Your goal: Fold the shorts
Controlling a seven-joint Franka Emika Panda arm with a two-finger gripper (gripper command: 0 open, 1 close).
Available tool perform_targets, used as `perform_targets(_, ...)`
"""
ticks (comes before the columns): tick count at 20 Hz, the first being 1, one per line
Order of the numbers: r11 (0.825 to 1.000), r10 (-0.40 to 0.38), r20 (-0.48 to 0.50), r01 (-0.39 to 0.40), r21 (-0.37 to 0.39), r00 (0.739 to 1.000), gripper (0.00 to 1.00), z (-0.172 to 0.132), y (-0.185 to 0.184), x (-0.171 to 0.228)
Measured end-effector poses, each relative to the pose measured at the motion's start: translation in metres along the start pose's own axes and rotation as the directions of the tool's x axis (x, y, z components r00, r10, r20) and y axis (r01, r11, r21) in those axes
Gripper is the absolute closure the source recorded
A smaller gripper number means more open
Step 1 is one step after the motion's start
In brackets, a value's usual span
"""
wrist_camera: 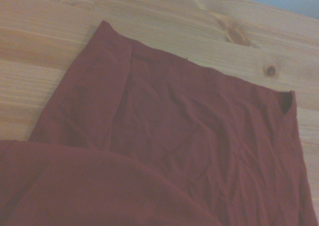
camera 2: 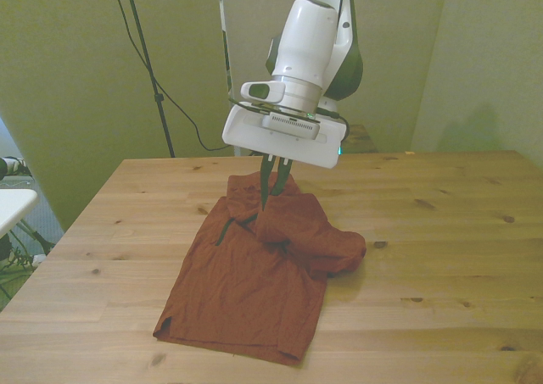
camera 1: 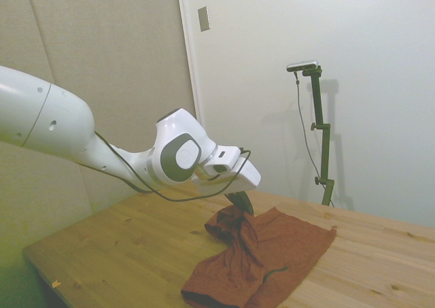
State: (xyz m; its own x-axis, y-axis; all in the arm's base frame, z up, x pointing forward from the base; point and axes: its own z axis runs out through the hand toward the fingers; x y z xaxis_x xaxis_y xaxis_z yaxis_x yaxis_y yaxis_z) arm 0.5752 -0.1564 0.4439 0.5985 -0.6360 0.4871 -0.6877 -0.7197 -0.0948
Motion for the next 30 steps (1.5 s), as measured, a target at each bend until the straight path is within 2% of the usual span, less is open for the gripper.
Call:
perform_targets(9, 0.997, 0.075, 0.077, -0.076, 0.007, 0.994, 1.00, 0.020, 0.017, 0.072)
perform_targets(17, 0.993, 0.116, 0.109, -0.118, 0.014, 0.987, 1.00, 0.033, 0.023, 0.106)
perform_targets(22, 0.982, 0.167, 0.184, -0.179, 0.054, 0.969, 1.00, 0.040, 0.033, 0.117)
perform_targets(23, 0.977, 0.186, 0.203, -0.202, 0.063, 0.961, 0.00, 0.041, 0.038, 0.120)
perform_targets(27, 0.960, 0.253, 0.224, -0.273, 0.059, 0.941, 0.00, 0.040, 0.073, 0.145)
perform_targets(30, 0.955, 0.280, 0.216, -0.294, 0.040, 0.936, 0.00, 0.045, 0.092, 0.161)
